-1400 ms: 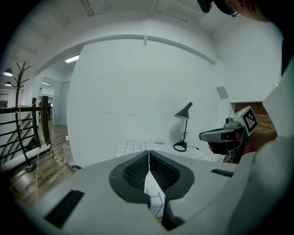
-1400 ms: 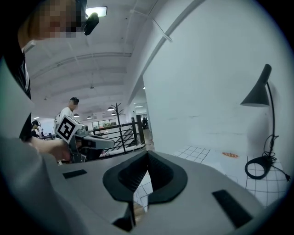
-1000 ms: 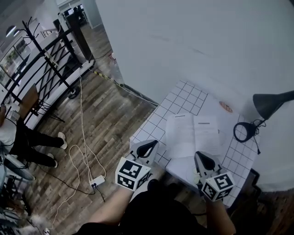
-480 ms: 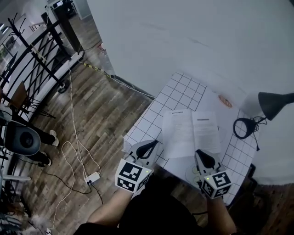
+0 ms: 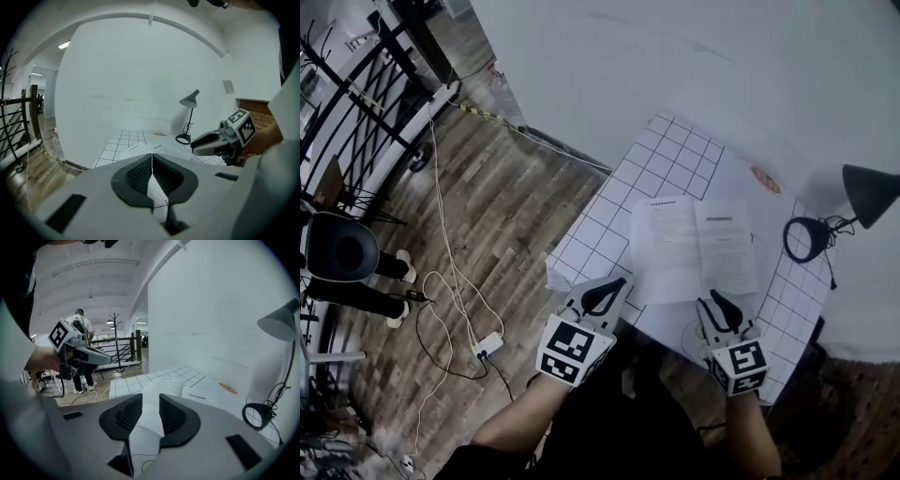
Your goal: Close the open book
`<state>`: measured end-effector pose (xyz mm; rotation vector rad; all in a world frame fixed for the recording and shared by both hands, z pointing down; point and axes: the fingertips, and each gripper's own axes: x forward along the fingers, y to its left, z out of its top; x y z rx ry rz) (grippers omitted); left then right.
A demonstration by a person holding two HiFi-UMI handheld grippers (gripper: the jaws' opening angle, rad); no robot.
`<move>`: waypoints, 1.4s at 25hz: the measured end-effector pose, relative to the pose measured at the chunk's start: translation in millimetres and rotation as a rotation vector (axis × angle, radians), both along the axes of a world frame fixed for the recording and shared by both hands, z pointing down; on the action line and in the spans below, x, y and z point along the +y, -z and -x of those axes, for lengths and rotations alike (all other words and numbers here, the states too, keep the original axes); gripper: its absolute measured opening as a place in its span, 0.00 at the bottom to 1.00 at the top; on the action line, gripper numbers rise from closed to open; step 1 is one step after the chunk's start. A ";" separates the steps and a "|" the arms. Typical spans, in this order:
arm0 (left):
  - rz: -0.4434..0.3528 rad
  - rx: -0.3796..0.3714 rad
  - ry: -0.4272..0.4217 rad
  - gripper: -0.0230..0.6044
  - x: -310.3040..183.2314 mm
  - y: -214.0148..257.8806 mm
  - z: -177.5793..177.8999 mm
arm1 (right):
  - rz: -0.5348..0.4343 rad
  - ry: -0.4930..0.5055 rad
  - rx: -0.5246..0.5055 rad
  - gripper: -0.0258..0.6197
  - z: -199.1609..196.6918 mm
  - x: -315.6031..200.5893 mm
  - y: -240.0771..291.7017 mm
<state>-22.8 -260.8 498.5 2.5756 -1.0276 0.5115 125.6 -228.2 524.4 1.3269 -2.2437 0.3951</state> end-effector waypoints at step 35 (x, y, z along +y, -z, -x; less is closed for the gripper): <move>0.154 0.009 0.168 0.05 20.0 -80.9 -0.3 | -0.162 0.389 0.656 0.42 12.5 -11.9 -123.0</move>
